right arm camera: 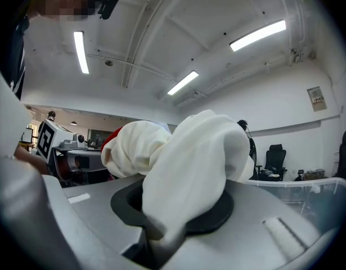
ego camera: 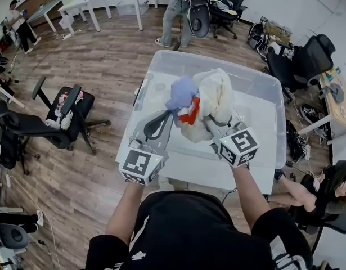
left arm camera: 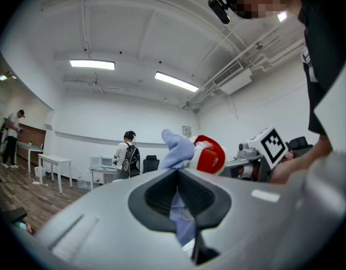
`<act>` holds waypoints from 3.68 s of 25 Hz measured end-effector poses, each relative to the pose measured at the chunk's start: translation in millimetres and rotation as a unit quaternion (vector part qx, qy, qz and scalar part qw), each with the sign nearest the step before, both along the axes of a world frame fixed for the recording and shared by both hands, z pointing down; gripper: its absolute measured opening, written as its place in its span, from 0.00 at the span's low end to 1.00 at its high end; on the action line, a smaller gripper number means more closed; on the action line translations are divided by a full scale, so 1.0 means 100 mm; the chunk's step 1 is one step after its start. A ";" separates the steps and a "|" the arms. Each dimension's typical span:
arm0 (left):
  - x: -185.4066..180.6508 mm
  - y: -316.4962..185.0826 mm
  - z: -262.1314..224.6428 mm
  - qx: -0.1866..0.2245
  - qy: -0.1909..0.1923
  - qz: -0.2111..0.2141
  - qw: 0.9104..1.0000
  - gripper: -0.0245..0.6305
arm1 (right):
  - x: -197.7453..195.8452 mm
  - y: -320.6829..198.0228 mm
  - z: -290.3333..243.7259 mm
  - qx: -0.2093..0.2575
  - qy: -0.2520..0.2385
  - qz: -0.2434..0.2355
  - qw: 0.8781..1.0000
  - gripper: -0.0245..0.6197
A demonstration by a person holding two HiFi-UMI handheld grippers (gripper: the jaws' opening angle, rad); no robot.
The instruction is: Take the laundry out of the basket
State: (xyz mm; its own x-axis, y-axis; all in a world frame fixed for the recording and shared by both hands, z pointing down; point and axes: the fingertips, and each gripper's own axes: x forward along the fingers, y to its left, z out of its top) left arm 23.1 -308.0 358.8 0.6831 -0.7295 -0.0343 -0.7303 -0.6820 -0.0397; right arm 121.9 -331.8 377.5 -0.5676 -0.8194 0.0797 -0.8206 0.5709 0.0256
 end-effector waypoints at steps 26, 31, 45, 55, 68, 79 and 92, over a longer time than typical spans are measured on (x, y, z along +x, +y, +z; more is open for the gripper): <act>0.30 0.51 0.10 -0.016 -0.002 -0.034 0.999 0.05 | 0.19 0.45 0.01 0.005 -0.012 -0.037 0.999 0.22; 0.32 0.58 0.11 -0.011 -0.005 -0.039 0.999 0.05 | 0.22 0.50 0.03 0.008 -0.014 -0.038 0.999 0.23; 0.25 0.74 0.04 -0.003 -0.001 -0.017 1.000 0.05 | 0.17 0.73 -0.05 0.015 -0.016 -0.012 1.000 0.23; -0.02 0.99 -0.01 0.001 0.002 -0.005 1.000 0.05 | -0.01 0.99 -0.10 0.018 -0.007 0.013 1.000 0.23; -0.36 1.35 -0.04 0.000 0.009 0.007 1.000 0.05 | -0.31 1.37 -0.15 0.020 -0.007 0.033 0.999 0.23; -0.60 1.66 -0.05 -0.001 0.013 0.018 1.000 0.05 | -0.58 1.75 -0.18 0.026 0.000 0.040 0.999 0.23; -0.80 2.02 -0.04 -0.003 0.023 0.032 0.999 0.05 | -0.80 2.20 -0.13 0.028 0.001 0.050 0.998 0.23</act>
State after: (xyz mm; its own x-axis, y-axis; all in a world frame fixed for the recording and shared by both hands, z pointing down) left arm -57.1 -105.9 354.9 0.7266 -0.6842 -0.0623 -0.6858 -0.7278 -0.0040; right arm 42.0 -112.0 364.0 -0.4830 -0.8750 0.0335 -0.8732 0.4842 0.0562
